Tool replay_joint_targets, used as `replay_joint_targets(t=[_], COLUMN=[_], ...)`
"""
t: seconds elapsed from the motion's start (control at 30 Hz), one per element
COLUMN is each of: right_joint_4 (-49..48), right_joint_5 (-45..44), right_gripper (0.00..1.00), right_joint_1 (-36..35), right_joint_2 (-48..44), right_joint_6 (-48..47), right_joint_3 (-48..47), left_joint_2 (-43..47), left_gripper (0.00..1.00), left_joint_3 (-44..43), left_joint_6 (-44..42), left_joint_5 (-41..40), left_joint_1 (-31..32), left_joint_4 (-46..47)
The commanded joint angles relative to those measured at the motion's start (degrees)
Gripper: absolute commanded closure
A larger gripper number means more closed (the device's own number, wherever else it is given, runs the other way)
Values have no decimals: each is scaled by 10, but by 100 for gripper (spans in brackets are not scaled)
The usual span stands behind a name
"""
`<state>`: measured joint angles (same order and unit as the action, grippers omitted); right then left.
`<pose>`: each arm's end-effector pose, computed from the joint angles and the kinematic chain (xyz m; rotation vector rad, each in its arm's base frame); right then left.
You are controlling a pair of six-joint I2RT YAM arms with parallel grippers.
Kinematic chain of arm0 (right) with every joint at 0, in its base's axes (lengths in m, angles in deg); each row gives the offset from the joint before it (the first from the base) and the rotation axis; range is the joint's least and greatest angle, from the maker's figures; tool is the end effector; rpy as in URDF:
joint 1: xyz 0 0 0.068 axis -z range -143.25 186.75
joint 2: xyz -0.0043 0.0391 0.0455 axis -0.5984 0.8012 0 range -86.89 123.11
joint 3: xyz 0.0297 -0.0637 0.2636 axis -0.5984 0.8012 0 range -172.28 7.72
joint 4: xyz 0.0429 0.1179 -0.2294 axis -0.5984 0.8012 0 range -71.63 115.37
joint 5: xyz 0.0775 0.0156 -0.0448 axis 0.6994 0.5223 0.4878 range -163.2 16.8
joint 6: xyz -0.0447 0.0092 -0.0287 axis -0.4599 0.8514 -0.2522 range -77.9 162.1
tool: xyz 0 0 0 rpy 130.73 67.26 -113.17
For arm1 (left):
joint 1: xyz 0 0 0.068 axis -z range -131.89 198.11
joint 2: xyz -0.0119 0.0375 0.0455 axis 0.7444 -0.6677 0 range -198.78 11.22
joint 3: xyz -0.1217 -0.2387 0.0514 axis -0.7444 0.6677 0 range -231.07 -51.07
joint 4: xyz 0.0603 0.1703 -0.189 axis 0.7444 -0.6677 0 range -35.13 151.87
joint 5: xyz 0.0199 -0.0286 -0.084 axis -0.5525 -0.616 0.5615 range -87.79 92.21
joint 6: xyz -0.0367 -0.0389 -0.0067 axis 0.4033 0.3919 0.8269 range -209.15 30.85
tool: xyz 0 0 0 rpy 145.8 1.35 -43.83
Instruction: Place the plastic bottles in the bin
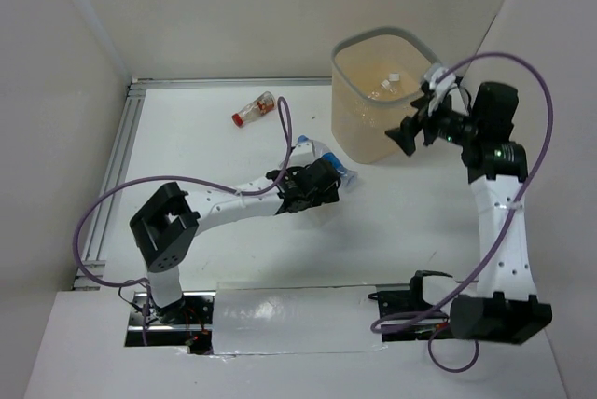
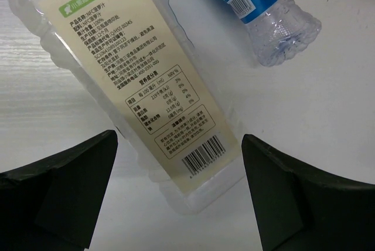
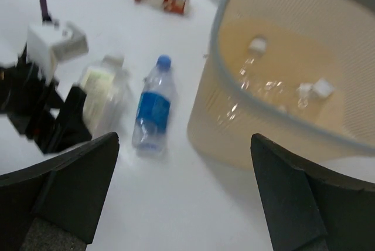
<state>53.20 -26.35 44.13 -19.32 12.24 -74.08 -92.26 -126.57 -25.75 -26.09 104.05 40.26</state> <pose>0.2354 -0.0042 0.4413 -0.8558 1.6133 0.3316 0.2349 -0.3173 0.2281 -0.3686 2.3189 -0.4450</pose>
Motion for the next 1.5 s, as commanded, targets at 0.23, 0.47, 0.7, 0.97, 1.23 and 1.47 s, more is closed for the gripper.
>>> replay_joint_targets(t=[0.23, 0.47, 0.7, 0.97, 1.23, 1.47], right_joint_4=[136, 163, 97, -32, -115, -165], right_joint_5=[1, 43, -15, -138, -281, -440], right_gripper=[6, 24, 2, 0, 0, 0], right_joint_1=[12, 12, -136, -234, -367, -457], right_joint_2=[-141, -148, -65, 29, 119, 199], right_joint_6=[-161, -171, -87, 53, 206, 269], right_joint_3=[241, 291, 285, 277, 217, 189], left_joint_2=[8, -14, 119, 348, 594, 622], left_gripper=[0, 0, 0, 0, 0, 0], left_joint_3=[-77, -147, -39, 190, 313, 308], left_joint_6=[67, 101, 80, 54, 52, 68], left_joint_5=[-5, -5, 6, -20, -26, -39], left_joint_1=[4, -1, -52, -108, -113, -107], left_joint_4=[-128, -201, -182, -192, -178, -230])
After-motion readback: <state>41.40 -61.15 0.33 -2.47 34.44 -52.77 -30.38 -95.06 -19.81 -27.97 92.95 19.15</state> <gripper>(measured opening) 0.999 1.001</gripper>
